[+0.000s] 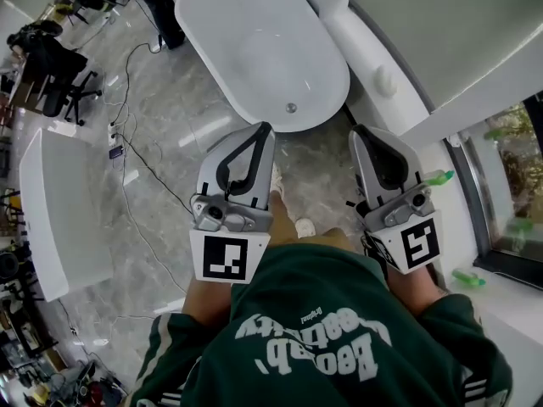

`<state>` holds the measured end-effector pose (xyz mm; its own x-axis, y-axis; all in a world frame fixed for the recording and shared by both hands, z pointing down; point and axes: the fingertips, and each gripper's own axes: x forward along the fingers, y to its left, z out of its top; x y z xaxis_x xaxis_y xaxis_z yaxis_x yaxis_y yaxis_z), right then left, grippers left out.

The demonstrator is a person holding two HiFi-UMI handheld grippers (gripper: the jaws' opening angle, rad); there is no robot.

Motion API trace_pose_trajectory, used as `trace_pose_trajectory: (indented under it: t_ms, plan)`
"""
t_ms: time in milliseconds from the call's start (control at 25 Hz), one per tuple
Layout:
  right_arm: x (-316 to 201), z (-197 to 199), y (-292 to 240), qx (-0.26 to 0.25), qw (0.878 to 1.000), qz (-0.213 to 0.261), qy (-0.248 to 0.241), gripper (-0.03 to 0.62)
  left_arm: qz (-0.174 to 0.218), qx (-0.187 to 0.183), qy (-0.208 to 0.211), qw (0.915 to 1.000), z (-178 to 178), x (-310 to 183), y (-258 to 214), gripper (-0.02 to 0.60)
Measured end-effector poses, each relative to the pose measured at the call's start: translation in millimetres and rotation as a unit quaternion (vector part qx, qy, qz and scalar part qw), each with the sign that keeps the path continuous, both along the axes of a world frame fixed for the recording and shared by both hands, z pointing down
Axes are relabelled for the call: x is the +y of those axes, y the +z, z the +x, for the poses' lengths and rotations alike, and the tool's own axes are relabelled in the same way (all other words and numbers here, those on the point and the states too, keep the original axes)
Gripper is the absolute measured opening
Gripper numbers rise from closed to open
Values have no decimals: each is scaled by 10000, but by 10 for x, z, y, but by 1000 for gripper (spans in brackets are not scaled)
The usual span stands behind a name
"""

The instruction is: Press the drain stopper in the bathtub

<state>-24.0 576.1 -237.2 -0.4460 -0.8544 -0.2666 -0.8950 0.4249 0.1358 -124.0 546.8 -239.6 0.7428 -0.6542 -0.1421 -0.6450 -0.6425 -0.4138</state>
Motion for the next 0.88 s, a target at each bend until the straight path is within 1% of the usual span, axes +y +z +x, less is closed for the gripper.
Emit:
trace_pose_trajectory:
  t_ms: [200, 320, 480, 680, 880]
  plan:
    - [-344, 133, 42, 108, 9999, -26, 84, 14, -119, 116, 40, 9999, 105, -379, 73, 5]
    - [-660, 180, 121, 132, 9997, -138, 169, 14, -252, 189, 69, 9995, 120, -735, 158, 5]
    - [-1301, 262, 319, 115, 9987, -409, 264, 14, -426, 122, 133, 9989, 192, -1379, 337, 5]
    - [-2193, 268, 497, 184, 9968, -653, 420, 14, -596, 94, 243, 9979, 189, -2280, 465, 5]
    - [-3048, 271, 594, 183, 9952, -782, 552, 14, -704, -16, 495, 9963, 293, -3106, 572, 5]
